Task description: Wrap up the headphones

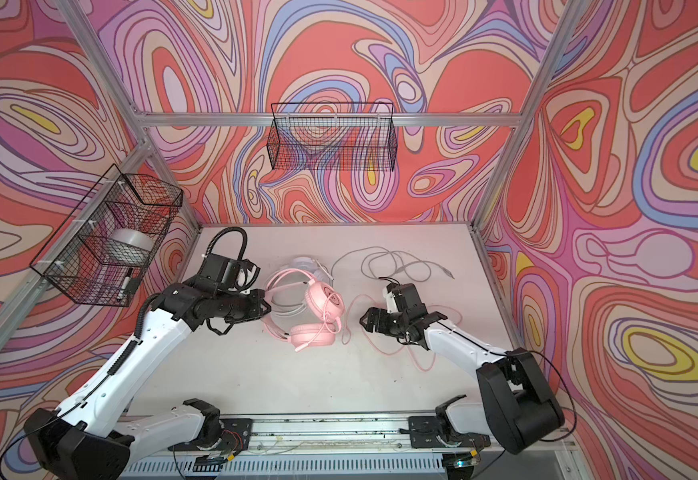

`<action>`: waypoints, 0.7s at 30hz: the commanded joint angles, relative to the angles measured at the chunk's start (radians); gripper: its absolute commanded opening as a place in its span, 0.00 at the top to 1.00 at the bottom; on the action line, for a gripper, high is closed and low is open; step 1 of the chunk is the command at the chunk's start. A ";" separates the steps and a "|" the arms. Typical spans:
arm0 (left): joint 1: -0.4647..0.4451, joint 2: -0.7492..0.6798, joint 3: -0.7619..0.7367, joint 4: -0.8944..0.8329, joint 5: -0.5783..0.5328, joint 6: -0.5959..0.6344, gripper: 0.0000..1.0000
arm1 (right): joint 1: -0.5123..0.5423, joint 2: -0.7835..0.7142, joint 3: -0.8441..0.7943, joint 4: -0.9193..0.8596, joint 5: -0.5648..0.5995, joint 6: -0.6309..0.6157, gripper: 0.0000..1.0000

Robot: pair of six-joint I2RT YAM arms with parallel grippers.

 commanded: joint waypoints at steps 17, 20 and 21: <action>0.073 0.065 0.083 -0.010 0.074 0.039 1.00 | 0.109 -0.347 -0.216 0.321 0.019 -0.087 0.10; 0.076 0.082 0.090 0.005 0.090 0.030 1.00 | 0.148 -0.390 -0.233 0.301 0.054 -0.170 0.15; 0.075 0.086 0.090 0.011 0.098 0.027 1.00 | 0.173 -0.385 -0.216 0.258 0.080 -0.217 0.15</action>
